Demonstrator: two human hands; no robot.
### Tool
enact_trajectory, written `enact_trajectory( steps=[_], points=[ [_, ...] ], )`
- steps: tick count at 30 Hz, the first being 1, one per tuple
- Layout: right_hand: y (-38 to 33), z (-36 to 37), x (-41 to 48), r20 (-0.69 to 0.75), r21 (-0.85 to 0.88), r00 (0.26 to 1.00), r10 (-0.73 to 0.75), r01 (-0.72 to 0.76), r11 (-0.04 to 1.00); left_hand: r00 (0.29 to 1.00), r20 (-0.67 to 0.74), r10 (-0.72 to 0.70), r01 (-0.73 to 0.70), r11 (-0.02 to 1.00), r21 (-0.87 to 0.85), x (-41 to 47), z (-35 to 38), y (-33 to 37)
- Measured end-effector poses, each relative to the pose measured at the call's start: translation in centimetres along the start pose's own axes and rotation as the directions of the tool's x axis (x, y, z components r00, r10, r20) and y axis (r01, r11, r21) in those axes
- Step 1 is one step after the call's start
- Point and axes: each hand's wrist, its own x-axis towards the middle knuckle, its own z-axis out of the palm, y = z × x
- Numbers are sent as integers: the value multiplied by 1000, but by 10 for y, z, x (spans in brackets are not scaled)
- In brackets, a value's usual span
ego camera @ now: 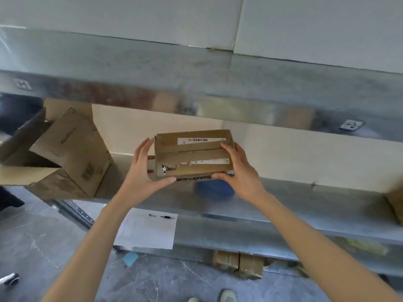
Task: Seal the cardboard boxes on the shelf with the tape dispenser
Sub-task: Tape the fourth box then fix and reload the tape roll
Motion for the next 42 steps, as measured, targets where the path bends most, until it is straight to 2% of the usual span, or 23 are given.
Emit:
enact_trajectory(
  steps=[4, 8, 12, 16, 21, 27, 30, 36, 42],
  points=[
    [48, -57, -34, -87, -43, 985, 151, -155, 987, 990, 103, 95, -94, 996, -11, 26, 44, 41],
    [102, -112, -77, -159, -60, 941, 300, -312, 948, 965, 169, 201, -226, 964, 142, 48, 102, 79],
    [169, -156, -119, -209, -64, 895, 395, -415, 907, 932, 259, 254, -310, 929, 201, 59, 168, 119],
    [244, -191, -159, -202, -66, 859, 471, -492, 868, 921, 304, 244, -313, 928, 204, 61, 240, 161],
    [325, -216, -194, -114, -43, 863, 491, -498, 866, 936, 314, 160, -244, 937, 252, 54, 311, 203],
    [375, -223, -216, -52, -63, 862, 505, -508, 859, 956, 285, 63, -150, 943, 296, 33, 353, 217],
    [384, -221, -221, -64, -93, 867, 495, -499, 862, 957, 290, 36, -130, 941, 313, 29, 357, 217],
    [384, -222, -223, -137, -309, 901, 412, -434, 846, 963, 269, 34, -133, 923, 360, 25, 357, 221],
    [357, -230, -204, -122, -353, 947, 297, -321, 879, 972, 232, 30, -122, 910, 397, 19, 334, 211]
  ],
)
